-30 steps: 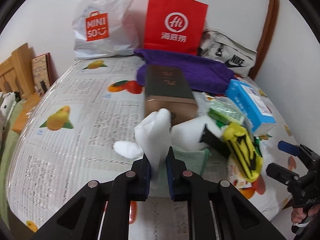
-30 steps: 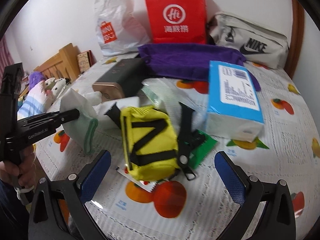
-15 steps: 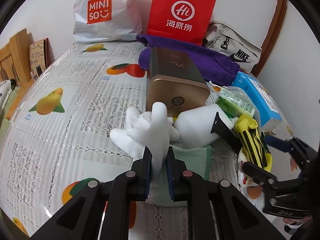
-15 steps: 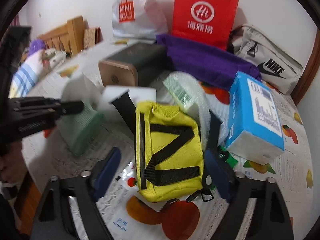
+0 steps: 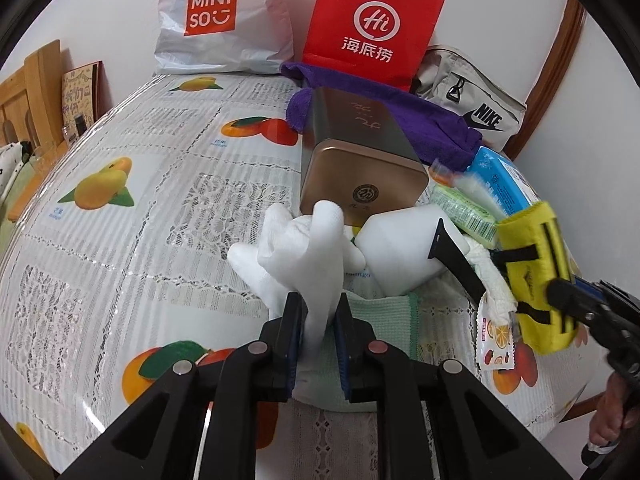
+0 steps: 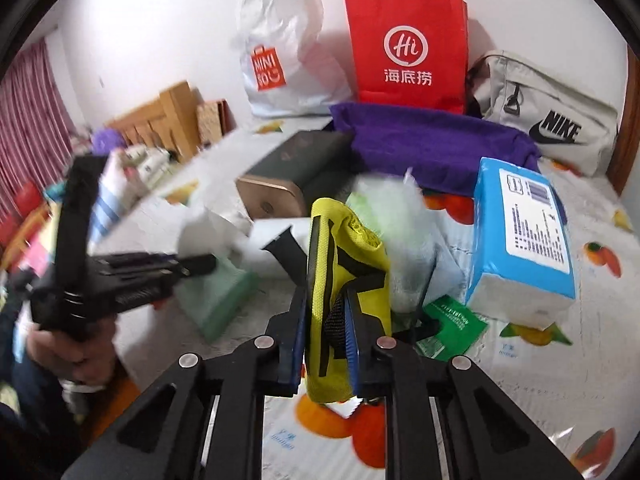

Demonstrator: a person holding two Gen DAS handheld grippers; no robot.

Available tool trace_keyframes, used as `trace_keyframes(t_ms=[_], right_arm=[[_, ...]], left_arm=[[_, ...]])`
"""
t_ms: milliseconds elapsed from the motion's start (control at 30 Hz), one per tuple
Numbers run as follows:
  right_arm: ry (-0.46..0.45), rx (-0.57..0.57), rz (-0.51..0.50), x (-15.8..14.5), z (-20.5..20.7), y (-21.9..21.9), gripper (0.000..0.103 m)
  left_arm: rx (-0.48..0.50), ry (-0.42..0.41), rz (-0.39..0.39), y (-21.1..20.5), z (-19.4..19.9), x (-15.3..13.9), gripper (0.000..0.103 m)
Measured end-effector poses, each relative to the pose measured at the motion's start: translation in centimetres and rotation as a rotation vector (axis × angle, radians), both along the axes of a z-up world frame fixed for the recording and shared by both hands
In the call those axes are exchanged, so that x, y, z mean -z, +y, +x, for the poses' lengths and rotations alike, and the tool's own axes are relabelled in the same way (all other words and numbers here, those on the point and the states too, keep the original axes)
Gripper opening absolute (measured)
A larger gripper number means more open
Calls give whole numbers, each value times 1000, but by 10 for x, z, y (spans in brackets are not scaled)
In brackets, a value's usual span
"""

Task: Organize soft objects
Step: 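Carry the yellow pouch with the right tool while the left tool carries the glove toward the purple towel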

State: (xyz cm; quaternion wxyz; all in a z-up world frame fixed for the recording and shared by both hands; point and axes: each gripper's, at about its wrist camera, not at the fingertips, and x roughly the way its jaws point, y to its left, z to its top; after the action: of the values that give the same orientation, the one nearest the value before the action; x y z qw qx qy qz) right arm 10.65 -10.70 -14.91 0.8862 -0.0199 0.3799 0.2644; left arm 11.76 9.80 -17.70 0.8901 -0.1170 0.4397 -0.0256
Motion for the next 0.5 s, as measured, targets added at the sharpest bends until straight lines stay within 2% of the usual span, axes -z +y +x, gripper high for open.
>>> trace_keyframes(t_ms=[133,333,433,500], right_arm=[[56,-5,114,-4,-3,-16,17],[94,64,59,10,1,-24,18],[105,84,33,17,4,-24,22],[105,84,20,20,5,-22,27]], left_arm=[[-4,5,6,-1,1,0,17],[-1,7,14,-3,3,2,22],[8,3,13,-4,5,3,32],[21,-2,15,-7,6,3,49]])
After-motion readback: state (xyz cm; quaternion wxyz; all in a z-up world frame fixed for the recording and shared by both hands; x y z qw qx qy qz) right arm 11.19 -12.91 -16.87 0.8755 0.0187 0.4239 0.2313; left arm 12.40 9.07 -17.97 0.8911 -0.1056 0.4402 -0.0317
